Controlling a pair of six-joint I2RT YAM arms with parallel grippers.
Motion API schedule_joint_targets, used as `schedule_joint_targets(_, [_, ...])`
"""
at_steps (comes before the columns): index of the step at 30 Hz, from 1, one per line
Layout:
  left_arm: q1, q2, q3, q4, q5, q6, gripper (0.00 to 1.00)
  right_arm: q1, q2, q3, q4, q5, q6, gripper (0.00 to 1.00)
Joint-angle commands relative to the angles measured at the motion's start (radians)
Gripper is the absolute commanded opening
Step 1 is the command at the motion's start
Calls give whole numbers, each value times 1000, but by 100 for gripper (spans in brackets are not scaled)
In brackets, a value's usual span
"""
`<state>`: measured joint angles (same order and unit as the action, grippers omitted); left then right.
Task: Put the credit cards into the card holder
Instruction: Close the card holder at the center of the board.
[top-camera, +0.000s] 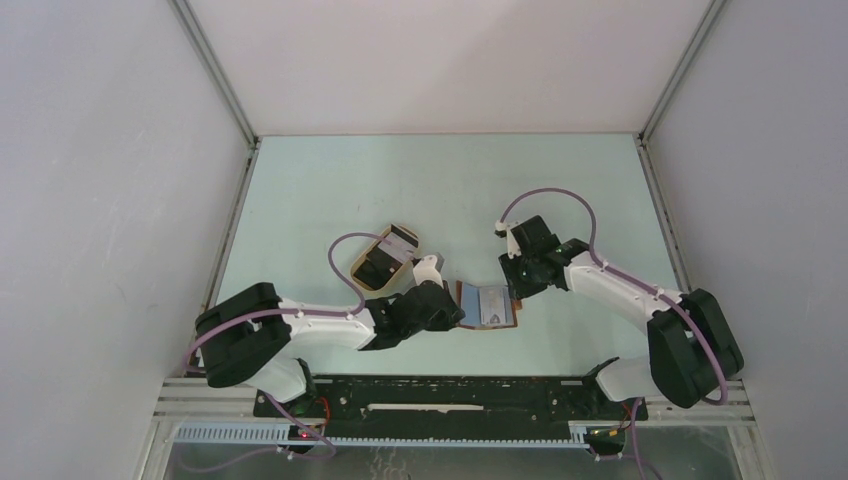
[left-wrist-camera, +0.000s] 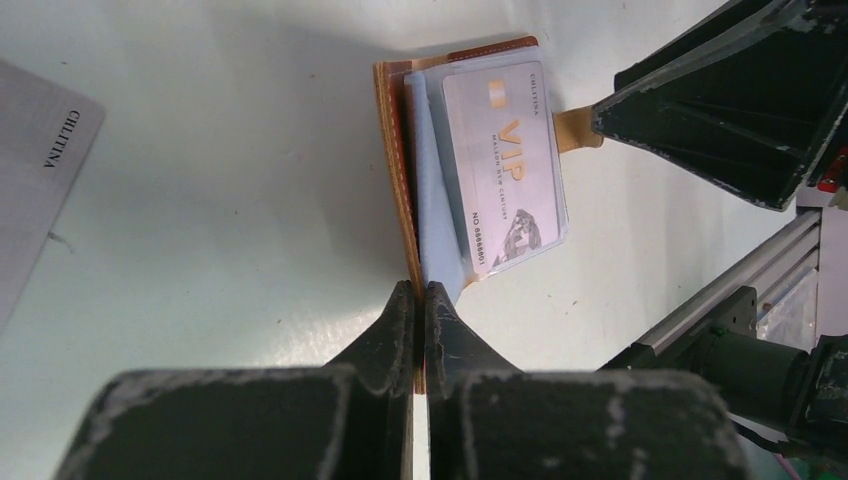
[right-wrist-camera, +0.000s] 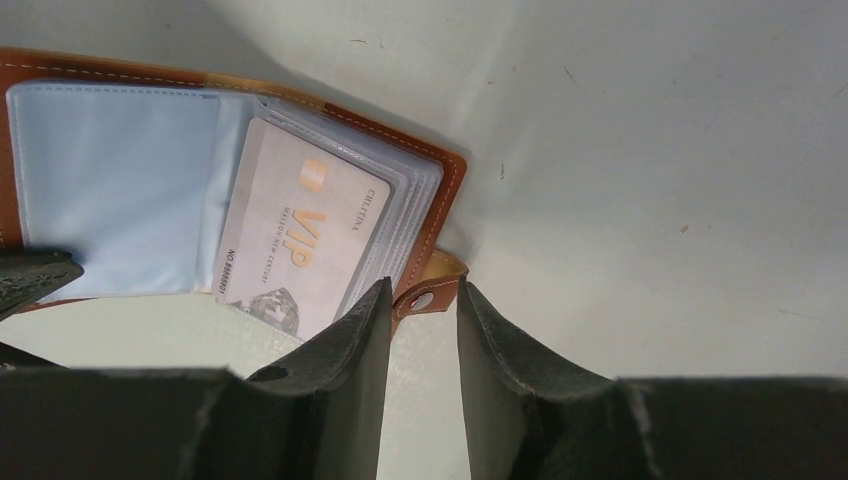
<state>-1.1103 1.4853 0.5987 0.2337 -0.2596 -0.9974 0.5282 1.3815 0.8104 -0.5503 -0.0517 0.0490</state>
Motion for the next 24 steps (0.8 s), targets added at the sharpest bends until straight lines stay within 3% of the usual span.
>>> schedule_joint_targets(1, [-2,-10,42,5,-55,-12,0,4,-34,8,0,24,-11,37])
schedule_joint_targets(14, [-2,-20,35,3,-68,-14,0,-37,-11,14,-2,20,-20,30])
schedule_joint_targets(24, [-2,-28,23,9,-94,-25,0,-40,14,22,-7,15,-26,36])
